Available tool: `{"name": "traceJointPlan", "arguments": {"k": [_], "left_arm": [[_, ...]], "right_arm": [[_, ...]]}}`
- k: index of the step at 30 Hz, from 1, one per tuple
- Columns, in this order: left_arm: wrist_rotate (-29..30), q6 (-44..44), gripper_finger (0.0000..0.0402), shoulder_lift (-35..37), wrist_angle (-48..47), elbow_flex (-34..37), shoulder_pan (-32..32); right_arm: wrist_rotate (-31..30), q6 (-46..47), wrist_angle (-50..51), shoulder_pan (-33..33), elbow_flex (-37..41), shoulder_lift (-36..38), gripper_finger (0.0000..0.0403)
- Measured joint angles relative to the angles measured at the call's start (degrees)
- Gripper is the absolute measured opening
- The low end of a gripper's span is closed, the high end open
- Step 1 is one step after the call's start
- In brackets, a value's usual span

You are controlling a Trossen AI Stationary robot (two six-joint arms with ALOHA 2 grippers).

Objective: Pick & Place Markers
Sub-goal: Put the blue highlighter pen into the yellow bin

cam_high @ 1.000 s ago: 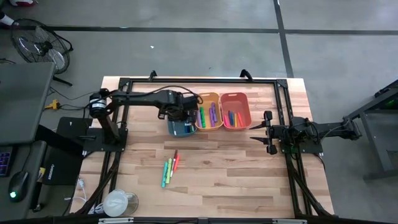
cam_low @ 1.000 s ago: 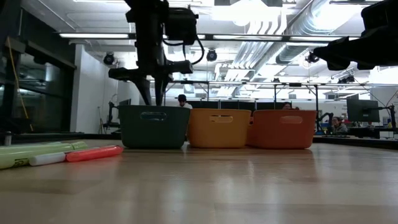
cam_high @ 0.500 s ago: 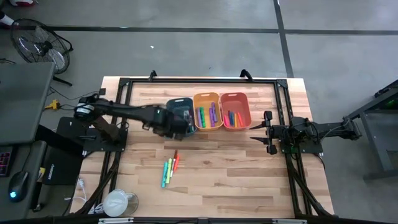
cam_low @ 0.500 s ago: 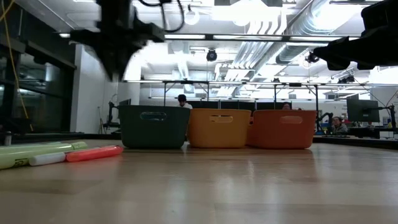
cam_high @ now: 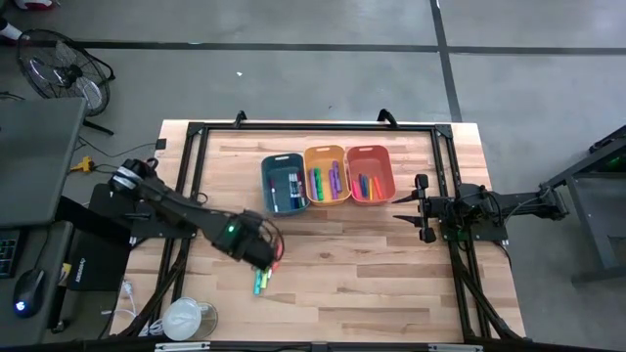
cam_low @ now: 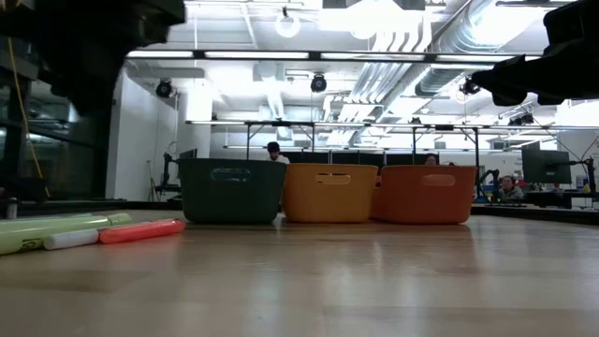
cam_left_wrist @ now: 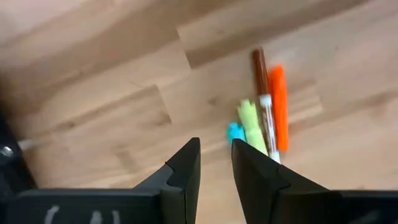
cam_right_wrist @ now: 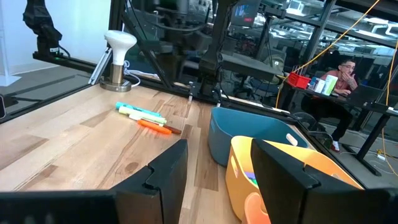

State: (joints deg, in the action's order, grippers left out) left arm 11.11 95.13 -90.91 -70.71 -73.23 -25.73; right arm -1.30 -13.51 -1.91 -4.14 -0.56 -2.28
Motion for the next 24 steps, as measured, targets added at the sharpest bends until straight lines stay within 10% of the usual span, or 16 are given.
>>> {"name": "traceJointPlan", "arguments": {"k": [24], "left_arm": [[-7.88, 11.53, 0.0088, -7.68, 21.95, 6.84, -6.91]], "right_arm": [[0.02, -0.01, -0.02, 0.00, 0.01, 0.00, 0.0167]]}}
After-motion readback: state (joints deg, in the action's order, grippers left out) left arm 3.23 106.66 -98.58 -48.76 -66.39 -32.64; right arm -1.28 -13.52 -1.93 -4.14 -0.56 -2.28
